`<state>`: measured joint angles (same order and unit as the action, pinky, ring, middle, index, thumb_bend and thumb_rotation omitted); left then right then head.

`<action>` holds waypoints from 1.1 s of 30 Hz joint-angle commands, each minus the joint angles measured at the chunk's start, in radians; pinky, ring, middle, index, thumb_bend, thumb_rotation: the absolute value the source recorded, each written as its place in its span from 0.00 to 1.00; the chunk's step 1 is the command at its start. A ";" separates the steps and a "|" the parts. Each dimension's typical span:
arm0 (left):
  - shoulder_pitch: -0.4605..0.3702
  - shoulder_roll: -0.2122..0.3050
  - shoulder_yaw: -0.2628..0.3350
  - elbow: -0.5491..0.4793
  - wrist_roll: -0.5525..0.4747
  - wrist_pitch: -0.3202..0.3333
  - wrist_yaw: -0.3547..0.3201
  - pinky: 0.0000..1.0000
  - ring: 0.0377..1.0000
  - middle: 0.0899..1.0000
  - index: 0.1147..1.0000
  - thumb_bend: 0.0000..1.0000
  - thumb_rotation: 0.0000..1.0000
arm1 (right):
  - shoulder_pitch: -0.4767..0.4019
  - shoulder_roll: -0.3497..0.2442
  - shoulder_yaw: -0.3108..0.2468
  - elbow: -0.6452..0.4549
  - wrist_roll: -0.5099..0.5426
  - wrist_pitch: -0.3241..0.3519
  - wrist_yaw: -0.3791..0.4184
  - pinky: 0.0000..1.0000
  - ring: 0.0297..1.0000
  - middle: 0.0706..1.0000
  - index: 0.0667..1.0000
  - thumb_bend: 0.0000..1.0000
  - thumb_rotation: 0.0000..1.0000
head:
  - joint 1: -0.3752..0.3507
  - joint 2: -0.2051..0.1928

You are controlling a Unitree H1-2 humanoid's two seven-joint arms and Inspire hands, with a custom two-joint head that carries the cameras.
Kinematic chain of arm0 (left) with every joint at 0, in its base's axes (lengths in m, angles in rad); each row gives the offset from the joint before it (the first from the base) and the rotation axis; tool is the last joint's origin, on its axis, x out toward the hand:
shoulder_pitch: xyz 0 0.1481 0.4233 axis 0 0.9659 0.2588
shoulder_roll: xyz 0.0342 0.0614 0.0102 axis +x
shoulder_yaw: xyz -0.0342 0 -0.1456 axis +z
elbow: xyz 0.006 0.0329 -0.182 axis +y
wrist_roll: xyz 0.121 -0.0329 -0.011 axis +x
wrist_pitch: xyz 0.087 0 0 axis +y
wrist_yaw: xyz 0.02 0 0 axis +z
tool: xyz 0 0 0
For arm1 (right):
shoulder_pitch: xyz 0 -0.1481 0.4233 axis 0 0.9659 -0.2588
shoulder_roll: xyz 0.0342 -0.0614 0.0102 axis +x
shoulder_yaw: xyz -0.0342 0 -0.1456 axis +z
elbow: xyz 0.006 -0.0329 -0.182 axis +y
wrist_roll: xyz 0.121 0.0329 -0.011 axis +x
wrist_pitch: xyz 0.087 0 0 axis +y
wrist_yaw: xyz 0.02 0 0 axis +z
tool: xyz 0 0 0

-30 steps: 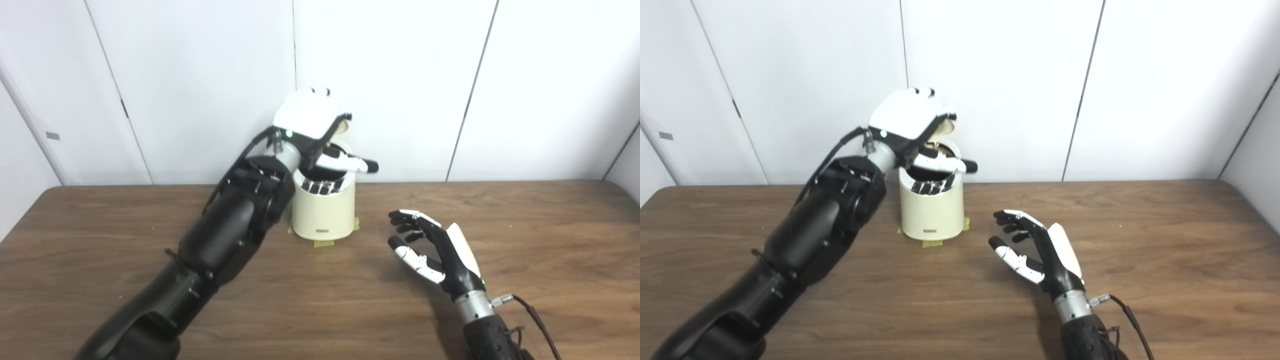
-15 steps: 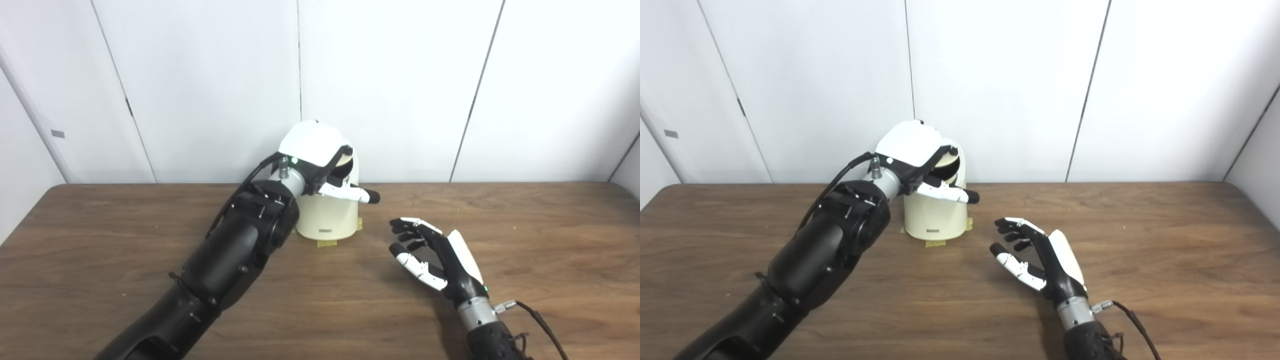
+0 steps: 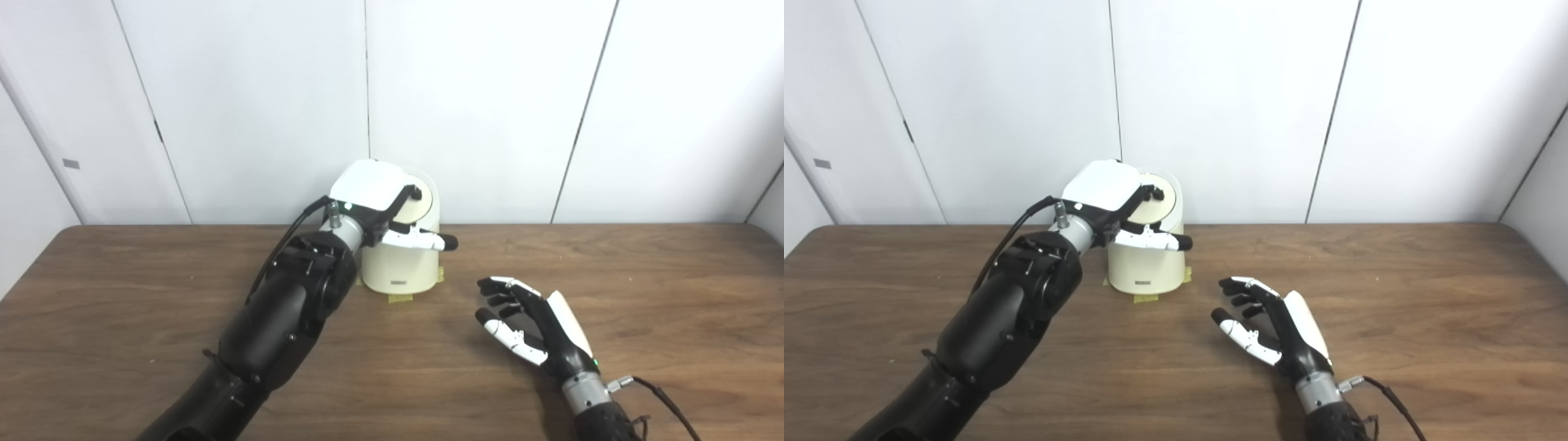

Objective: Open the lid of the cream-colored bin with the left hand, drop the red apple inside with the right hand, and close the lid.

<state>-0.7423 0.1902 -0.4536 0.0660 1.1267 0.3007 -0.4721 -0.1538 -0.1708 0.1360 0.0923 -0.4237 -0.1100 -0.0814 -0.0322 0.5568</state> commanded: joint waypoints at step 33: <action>0.028 0.022 -0.005 0.021 -0.048 -0.023 0.071 1.00 0.80 0.77 0.79 0.86 1.00 | 0.009 0.000 0.012 -0.032 -0.006 0.008 0.016 0.60 0.68 0.70 0.71 0.36 0.69 | -0.008 0.018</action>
<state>-0.7181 0.2090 -0.4720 0.0815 1.0970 0.2688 -0.4021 -0.1401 -0.1713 0.1439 0.0726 -0.4338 -0.0886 -0.0696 -0.0399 0.5722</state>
